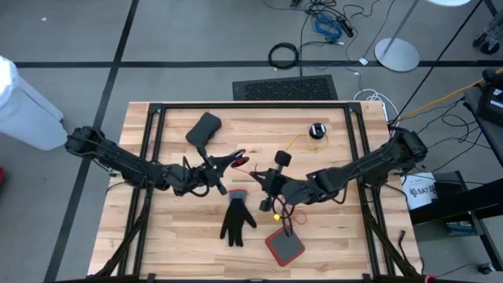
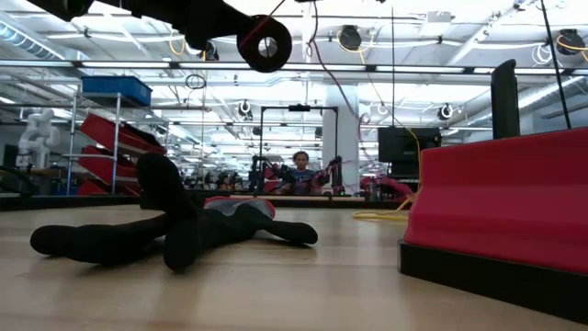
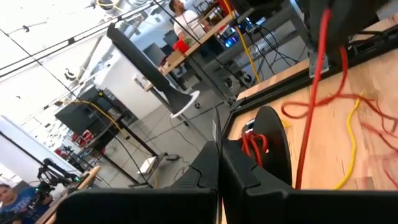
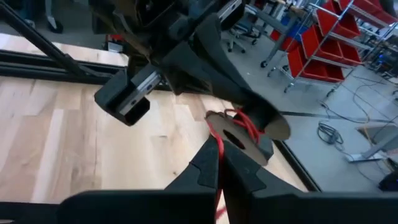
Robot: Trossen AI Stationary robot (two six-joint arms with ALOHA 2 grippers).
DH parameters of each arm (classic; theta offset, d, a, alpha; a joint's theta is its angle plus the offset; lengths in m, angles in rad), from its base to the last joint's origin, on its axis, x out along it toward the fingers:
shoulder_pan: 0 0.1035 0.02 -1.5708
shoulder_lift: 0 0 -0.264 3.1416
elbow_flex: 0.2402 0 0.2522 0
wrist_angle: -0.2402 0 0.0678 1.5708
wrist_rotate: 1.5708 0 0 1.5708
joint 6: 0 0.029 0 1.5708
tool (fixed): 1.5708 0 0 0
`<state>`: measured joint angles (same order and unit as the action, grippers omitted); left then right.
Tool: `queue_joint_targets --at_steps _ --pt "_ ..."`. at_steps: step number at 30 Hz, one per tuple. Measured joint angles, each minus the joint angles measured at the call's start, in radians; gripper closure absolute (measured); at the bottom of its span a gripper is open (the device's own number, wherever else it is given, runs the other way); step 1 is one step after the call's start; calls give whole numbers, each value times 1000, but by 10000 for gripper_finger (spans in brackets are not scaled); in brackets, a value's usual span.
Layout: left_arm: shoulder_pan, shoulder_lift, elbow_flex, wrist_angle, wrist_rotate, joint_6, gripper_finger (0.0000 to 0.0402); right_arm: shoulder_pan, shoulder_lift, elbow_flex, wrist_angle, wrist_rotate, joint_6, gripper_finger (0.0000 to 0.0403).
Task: Coil cords
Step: Coil the red wire onto the black spool
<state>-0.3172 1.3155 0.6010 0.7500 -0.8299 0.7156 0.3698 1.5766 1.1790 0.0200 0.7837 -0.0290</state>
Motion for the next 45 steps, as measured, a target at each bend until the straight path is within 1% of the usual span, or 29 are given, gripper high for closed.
queue_joint_targets --at_steps 3,7,13,17,21,24,26,31,34,36,40,45 --pt "0 0 0 -2 0 -2 402 -1 -7 0 2 -7 3 403" --pt "1 0 0 -2 0 -2 402 -9 -8 0 14 -53 11 403" --pt "1 0 0 -38 -1 -3 402 -10 -8 0 30 -48 1 403" --pt "1 0 0 -56 -2 -29 402 -10 -8 0 6 10 -10 403" --pt "-13 0 0 -46 -1 -30 402 -14 -19 0 -55 51 8 403" --pt "-28 0 0 -12 13 -30 402 -18 -21 0 -120 116 29 403" --pt "-41 -1 0 16 32 -30 402 -27 -21 0 -160 133 50 403" --pt "-65 -2 0 98 100 -58 402 -58 -21 0 -248 131 121 403" --pt "-64 -17 0 102 168 -107 402 -72 -21 0 -294 127 152 403" --pt "-64 -30 0 99 182 -133 402 -76 -21 0 -315 123 173 403" --pt "-64 -39 -1 119 187 -147 402 -77 -18 0 -308 120 178 403" --pt "-51 -39 -1 208 237 -178 402 -82 19 0 -207 94 136 403"
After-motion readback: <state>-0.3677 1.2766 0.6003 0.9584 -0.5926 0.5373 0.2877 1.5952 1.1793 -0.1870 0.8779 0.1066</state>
